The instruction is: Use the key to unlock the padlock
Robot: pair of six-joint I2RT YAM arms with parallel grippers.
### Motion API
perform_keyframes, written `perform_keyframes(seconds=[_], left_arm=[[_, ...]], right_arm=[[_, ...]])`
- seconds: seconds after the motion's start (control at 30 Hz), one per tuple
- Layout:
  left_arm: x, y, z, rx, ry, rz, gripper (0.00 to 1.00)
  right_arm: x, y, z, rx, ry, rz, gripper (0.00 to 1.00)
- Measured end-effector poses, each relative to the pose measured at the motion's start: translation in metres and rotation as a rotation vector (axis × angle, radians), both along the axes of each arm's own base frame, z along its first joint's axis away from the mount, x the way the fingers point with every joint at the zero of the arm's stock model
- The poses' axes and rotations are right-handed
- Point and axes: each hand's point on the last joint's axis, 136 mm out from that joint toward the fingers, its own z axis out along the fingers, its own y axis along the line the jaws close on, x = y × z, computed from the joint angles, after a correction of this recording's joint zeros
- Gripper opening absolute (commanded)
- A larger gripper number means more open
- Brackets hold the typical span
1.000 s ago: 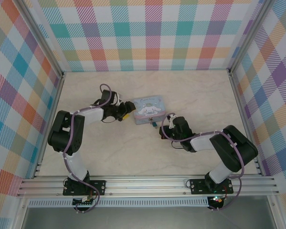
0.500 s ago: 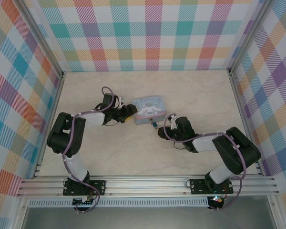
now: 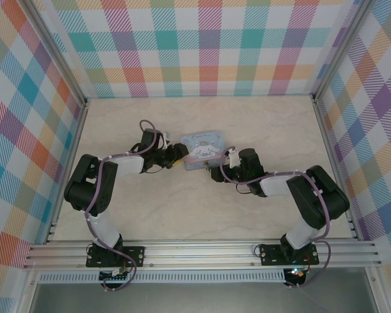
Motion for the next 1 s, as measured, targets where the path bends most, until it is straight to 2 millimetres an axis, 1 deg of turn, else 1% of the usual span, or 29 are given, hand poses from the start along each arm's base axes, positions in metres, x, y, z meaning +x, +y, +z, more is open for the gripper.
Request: perform_keyframes(seconds=[0.17,0.33,0.47,0.57,0.87,1.0], left_arm=[[0.000,-0.001,0.000,-0.002,-0.003,0.001,0.61],[-0.001,-0.001,0.000,-0.003,-0.001,0.002,0.60],[-0.001,-0.002,0.000,-0.004,0.001,0.004,0.60],[-0.001,-0.002,0.000,-0.005,0.001,0.004,0.60],[0.000,-0.001,0.001,-0.002,0.001,0.011,0.60],[-0.001,-0.001,0.001,-0.002,0.001,0.010,0.60]], right_arm=[[0.002,0.006,-0.007,-0.002,0.015,0.030,0.55],[0.004,0.008,-0.015,-0.009,0.033,0.033,0.53],[0.003,0.007,-0.021,-0.016,0.047,0.033,0.47],[0.003,0.008,-0.022,-0.017,0.048,0.033,0.43],[0.005,0.008,-0.023,-0.014,0.043,0.031,0.40],[0.008,0.009,-0.024,-0.013,0.041,0.031,0.36]])
